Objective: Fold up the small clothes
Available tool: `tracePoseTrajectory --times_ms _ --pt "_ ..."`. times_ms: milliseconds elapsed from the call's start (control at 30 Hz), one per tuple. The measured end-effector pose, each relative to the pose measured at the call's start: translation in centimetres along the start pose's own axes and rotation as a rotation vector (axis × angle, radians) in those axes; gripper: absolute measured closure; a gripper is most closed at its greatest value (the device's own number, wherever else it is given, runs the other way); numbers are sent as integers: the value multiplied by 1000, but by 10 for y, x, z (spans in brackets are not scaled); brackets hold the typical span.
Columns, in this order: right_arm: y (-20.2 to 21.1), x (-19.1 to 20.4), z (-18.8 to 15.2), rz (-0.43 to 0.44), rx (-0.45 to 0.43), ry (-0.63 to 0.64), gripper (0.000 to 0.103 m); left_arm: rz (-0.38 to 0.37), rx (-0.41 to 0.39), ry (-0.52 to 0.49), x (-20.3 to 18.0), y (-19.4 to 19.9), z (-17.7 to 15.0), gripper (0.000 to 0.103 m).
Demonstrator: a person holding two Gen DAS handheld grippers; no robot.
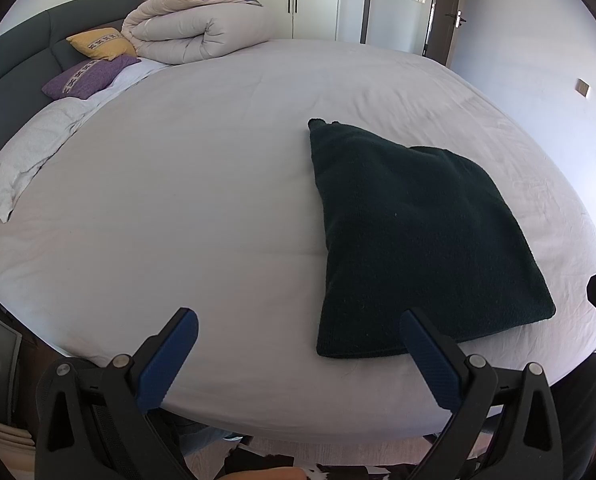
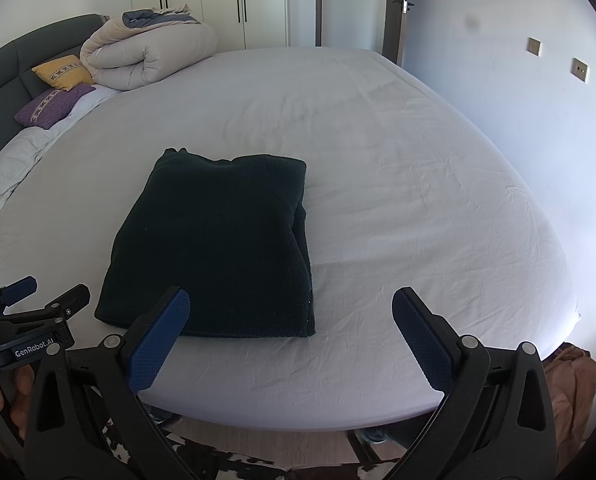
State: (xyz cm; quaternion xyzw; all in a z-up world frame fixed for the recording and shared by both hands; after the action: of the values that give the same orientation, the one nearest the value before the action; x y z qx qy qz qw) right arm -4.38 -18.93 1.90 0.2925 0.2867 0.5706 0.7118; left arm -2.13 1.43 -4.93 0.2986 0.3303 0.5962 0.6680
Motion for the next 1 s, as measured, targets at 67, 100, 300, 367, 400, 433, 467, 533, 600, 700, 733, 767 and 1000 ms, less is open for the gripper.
tracePoseTrajectory --times_ms 67,100,300,367,400,433,467,533,600,700,733,767,1000 --pt "0 0 0 -1 1 -1 0 0 -1 1 0 0 0 0" --pt "-1 1 0 -1 0 -1 0 -1 -1 -1 0 0 0 0" --pt "-2 2 0 -1 2 -1 0 0 -1 -1 -1 -1 -1 0" --pt "-1 2 0 -1 1 -2 0 -2 1 -5 -1 -1 -1 0" --pt "-1 2 0 -2 1 -2 0 -1 0 -5 -1 -1 -1 0" --pt "-2 2 -1 -1 2 -2 0 -2 0 -5 -1 -1 -1 0" --pt "-2 2 -1 0 2 -2 0 -1 0 -4 -1 -1 -1 0" --pt "-2 3 -1 -1 2 -2 0 -1 0 -4 -1 -1 -1 0" --pt "-2 3 -1 -1 2 -3 0 0 1 -5 -1 -1 -1 0" --pt "-2 4 -1 0 2 -4 0 -1 1 -5 -2 -1 -1 0" --pt "-2 5 -2 -2 2 -5 0 -1 1 -5 -2 -1 -1 0" --pt "-2 6 -3 -3 2 -6 0 -1 0 -5 -2 -1 -1 0" --pt "-3 14 -7 -5 2 -10 0 -1 2 -9 -2 -2 -1 0"
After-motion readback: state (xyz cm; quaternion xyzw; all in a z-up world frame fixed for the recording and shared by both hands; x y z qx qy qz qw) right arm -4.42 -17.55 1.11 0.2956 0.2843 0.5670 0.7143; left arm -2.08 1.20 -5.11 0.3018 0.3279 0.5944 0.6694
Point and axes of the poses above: each gripper's, at about its wrist camera, not at the fingertips, and y roughly against the way its jaws point, x to its left, z to its top, the point moved 2 cm from there along -y, roughly the way its jaws point, and after that the axes turned 4 degrees about -z, right-handed, at the moved point
